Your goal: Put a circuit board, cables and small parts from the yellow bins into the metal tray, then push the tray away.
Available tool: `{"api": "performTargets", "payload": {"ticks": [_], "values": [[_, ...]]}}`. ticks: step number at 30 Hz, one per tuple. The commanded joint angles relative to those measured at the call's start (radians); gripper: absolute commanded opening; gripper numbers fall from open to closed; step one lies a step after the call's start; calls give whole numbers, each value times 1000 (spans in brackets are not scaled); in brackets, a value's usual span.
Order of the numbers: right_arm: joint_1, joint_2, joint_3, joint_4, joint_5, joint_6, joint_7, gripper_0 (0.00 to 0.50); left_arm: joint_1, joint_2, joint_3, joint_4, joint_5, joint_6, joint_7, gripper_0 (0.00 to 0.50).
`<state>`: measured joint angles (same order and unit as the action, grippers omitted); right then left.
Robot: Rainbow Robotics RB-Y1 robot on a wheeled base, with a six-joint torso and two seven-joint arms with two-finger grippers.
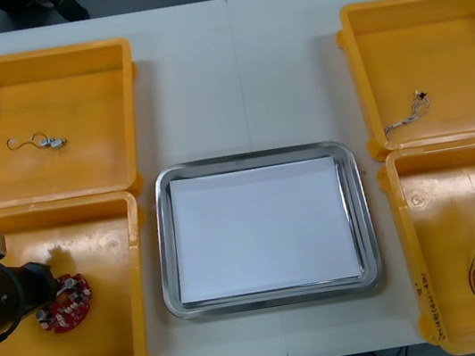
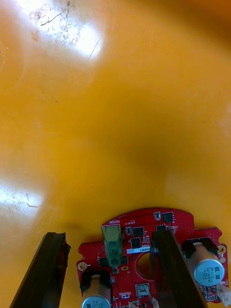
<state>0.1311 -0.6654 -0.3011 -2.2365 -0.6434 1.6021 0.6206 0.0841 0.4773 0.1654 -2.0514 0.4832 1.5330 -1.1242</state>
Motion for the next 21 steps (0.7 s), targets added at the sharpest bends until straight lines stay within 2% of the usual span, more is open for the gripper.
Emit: {"api": "performTargets", "payload": {"ticks": [1,5,6,8,9,10,11,21], "values": [[-13,23,56,9,57,-39,-33,500,32,-12,-20,-4,-12,-14,80,500],[-5,43,73,35,70,-70,-32,500,34,-12,-27,-3,-14,-21,80,500],[-4,44,74,40,70,-71,-32,500,36,-12,-27,-4,-17,-21,80,473],[-1,47,80,51,68,-85,-30,500,36,-12,-30,-4,-20,-21,80,264],[1,49,82,52,70,-91,-32,500,36,-12,-32,-4,-20,-21,80,178],[5,49,86,52,73,-99,-33,500,36,-12,-33,-4,-20,-21,80,46],[13,50,91,52,77,-108,-33,500,36,-12,-33,-4,-20,-22,80,6],[59,58,117,63,93,-159,-33,500,36,-12,-33,-4,-21,-22,80,2]]}}
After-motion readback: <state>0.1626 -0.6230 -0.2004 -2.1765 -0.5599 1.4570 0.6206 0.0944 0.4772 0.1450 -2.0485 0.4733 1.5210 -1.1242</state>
